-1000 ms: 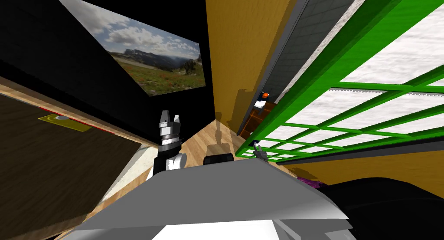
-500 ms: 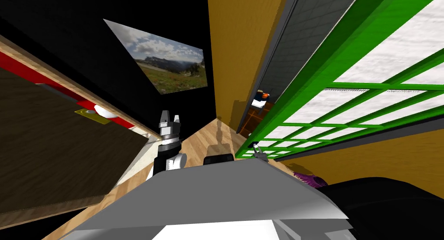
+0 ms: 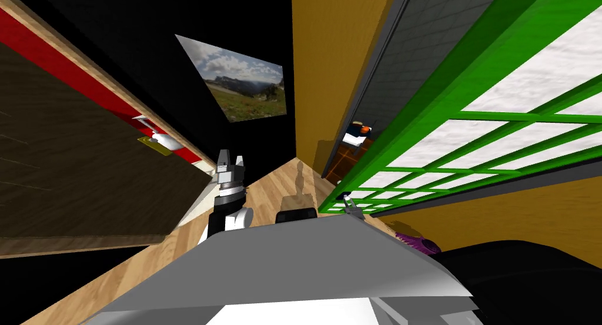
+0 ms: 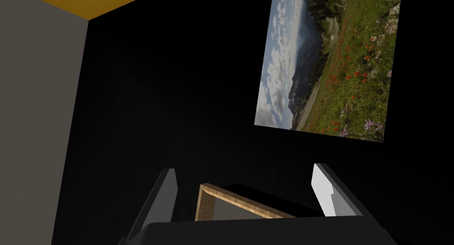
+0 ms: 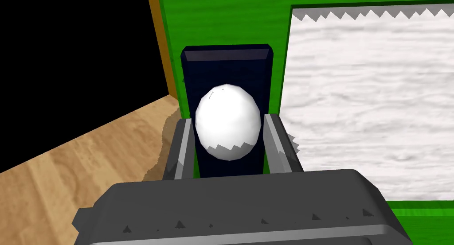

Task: Pull the door open

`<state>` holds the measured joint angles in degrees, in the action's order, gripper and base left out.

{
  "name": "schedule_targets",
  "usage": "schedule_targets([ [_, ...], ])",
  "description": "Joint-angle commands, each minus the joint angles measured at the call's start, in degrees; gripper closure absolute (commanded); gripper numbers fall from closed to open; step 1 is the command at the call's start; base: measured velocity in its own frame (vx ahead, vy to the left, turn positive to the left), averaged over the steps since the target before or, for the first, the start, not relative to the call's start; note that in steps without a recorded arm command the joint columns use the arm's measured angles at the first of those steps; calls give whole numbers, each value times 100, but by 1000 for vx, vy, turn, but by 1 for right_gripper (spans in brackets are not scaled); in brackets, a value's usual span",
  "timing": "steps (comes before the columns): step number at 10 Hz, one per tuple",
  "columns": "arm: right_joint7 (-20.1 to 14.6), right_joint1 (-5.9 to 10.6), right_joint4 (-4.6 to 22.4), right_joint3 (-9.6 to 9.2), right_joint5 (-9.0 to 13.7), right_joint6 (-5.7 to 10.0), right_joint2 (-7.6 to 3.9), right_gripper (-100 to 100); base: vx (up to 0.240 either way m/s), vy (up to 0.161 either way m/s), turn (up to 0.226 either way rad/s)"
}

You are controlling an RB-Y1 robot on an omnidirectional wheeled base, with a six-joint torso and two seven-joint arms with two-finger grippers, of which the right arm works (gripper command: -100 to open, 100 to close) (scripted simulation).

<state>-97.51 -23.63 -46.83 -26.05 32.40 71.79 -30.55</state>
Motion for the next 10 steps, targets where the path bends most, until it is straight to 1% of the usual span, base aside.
schedule_targets([
  [1,-72,15,108,-56,-32,97,-27,100,-232,-34,139],
  [4,-178,57,247,-135,-78,229,-81,100,-209,-37,122],
  [5,-153,67,225,-131,-76,185,-57,100,-81,0,24],
  [6,-201,97,294,-164,-102,224,-73,100,-133,-16,129],
  [7,-223,114,326,-177,-113,246,-83,100,-228,-26,163],
  [9,-276,157,401,-209,-140,298,-106,100,-217,-36,92],
  [10,-244,75,381,-156,-77,328,-84,-100,-188,48,-113],
])
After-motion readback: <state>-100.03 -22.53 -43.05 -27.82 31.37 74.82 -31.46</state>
